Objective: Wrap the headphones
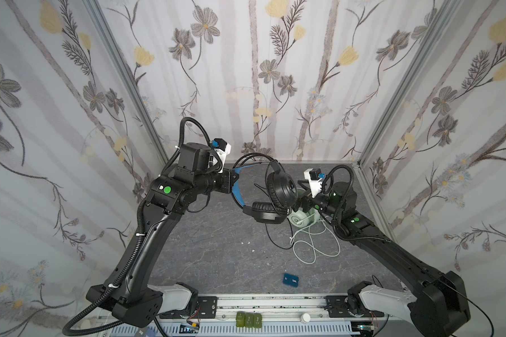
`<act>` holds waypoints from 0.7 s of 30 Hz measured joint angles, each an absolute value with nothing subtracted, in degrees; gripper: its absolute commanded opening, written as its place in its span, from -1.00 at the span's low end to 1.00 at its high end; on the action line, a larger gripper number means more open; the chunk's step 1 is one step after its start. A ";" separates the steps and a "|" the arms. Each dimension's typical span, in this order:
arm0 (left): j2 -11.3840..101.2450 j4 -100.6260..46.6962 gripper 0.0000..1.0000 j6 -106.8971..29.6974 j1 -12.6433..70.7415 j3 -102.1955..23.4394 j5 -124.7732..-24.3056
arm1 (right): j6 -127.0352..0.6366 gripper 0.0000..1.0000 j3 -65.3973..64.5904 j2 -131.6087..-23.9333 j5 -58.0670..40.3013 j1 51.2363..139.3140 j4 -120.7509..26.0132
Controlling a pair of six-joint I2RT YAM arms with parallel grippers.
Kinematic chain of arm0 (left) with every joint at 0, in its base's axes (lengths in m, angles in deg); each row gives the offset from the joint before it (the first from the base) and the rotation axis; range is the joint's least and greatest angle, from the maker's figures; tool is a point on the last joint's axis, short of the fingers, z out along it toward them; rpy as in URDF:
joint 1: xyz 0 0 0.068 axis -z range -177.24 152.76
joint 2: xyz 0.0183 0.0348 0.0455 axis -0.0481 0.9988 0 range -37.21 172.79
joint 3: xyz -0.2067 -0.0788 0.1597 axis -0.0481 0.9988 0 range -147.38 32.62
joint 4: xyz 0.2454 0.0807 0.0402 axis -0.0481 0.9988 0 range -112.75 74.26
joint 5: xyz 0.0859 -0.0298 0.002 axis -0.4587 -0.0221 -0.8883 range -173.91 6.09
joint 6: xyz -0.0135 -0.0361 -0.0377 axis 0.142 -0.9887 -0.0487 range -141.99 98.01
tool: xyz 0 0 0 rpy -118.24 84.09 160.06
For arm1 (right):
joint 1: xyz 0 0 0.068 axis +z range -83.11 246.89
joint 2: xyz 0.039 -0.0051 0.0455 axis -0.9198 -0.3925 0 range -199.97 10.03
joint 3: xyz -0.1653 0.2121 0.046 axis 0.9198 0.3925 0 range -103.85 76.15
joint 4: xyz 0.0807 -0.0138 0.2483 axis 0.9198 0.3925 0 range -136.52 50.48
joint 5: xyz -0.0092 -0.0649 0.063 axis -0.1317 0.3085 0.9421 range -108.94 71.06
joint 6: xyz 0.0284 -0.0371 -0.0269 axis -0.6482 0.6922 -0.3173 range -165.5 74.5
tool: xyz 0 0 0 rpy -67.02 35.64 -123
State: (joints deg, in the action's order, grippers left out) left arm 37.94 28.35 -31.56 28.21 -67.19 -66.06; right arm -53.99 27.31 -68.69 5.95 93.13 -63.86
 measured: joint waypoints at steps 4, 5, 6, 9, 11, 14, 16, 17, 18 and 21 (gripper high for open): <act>38.07 26.51 -1.00 -33.79 28.50 -68.00 -65.76 | -55.56 0.99 24.51 -73.28 10.21 93.13 -68.58; 38.21 26.12 -1.00 -34.24 28.50 -68.41 -65.71 | -55.85 0.99 24.27 -73.91 11.22 93.13 -69.85; 38.42 25.85 -1.00 -34.48 28.52 -68.87 -65.67 | -55.94 0.99 24.27 -74.31 11.87 93.13 -70.83; 39.65 24.32 -1.00 -35.40 28.54 -70.47 -65.26 | -56.37 0.98 23.99 -76.08 14.19 93.13 -73.06; 40.04 23.82 -1.00 -35.95 28.54 -70.66 -64.97 | -56.55 0.97 23.16 -77.58 15.24 93.13 -73.70; 40.24 23.71 -1.00 -36.17 28.54 -70.86 -64.18 | -57.01 0.96 21.36 -79.94 16.55 93.13 -75.29; 40.57 23.47 -1.00 -36.36 28.54 -71.17 -63.53 | -57.38 0.95 19.90 -81.74 17.14 93.18 -76.60; 40.72 23.30 -1.00 -36.39 28.54 -71.25 -63.29 | -57.51 0.94 19.20 -82.87 17.25 93.20 -77.81; 40.76 23.23 -1.00 -36.41 28.54 -71.27 -63.11 | -57.88 0.93 18.72 -83.86 17.36 93.20 -78.46; 40.85 23.01 -1.00 -36.56 28.54 -71.36 -62.63 | -59.50 0.87 16.80 -87.07 18.19 93.20 -80.50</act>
State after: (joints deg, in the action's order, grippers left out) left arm 40.85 23.01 -36.56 28.54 -71.36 -62.63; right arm -59.50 16.80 -87.07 18.19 93.20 -80.50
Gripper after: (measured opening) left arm 0.068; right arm 0.952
